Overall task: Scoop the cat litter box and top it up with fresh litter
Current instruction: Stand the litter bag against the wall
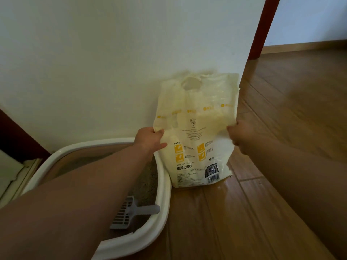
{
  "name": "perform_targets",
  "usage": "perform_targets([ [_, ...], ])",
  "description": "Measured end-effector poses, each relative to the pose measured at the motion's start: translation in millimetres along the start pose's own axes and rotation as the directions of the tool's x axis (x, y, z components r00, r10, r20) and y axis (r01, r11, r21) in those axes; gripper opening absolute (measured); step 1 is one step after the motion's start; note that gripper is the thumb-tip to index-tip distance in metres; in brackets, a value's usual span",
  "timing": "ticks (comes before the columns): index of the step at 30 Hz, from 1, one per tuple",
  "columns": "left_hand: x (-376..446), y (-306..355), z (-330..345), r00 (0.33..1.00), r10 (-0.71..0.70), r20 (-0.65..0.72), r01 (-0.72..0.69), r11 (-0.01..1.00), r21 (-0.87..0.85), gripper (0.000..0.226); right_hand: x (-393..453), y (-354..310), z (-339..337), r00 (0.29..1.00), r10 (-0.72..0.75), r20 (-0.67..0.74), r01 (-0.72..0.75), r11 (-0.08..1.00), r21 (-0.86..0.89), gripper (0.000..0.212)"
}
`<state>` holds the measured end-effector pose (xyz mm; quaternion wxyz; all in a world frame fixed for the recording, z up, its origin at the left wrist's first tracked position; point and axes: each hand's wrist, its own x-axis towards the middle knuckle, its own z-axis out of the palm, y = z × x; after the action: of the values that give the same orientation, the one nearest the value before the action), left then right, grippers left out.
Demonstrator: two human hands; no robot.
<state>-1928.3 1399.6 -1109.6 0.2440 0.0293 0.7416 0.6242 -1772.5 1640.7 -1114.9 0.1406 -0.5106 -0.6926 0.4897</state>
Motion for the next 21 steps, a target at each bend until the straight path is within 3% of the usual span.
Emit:
perform_targets([
  [4, 1, -2, 2, 0.999, 0.033, -0.034, -0.032, 0.999, 0.031, 0.025, -16, -1, 5, 0.991, 0.126, 0.036, -0.129, 0.878, 0.461, 0.002],
  [8, 15, 18, 4, 0.997, 0.012, -0.079, -0.012, 1.0, 0.006, 0.027, -7, -9, 10, 0.998, 0.07, -0.001, -0.056, 0.808, 0.586, 0.011],
  [10, 21, 24, 3, 0.992, 0.027, -0.12, -0.021, 0.998, 0.052, 0.015, -5, -12, 11, 0.997, 0.067, 0.033, -0.074, 0.812, 0.578, 0.022],
  [12, 21, 24, 2, 0.987, 0.089, -0.134, -0.058, 0.974, 0.22, 0.012, -7, -12, 11, 0.993, 0.031, 0.115, -0.08, 0.888, 0.452, 0.032],
  [15, 14, 20, 0, 0.991, 0.13, -0.025, -0.106, 0.896, 0.431, 0.02, -16, -8, 15, 0.979, -0.048, 0.197, 0.002, 0.974, 0.225, 0.058],
  [19, -3, 23, -1, 0.986, 0.167, 0.028, -0.162, 0.885, 0.437, 0.021, -34, -7, 26, 0.978, -0.105, 0.182, 0.082, 0.989, 0.126, 0.069],
  [21, -9, 23, -4, 0.982, 0.182, 0.046, -0.184, 0.879, 0.441, 0.037, -47, -7, 30, 0.978, -0.099, 0.182, 0.09, 0.994, 0.054, 0.071],
])
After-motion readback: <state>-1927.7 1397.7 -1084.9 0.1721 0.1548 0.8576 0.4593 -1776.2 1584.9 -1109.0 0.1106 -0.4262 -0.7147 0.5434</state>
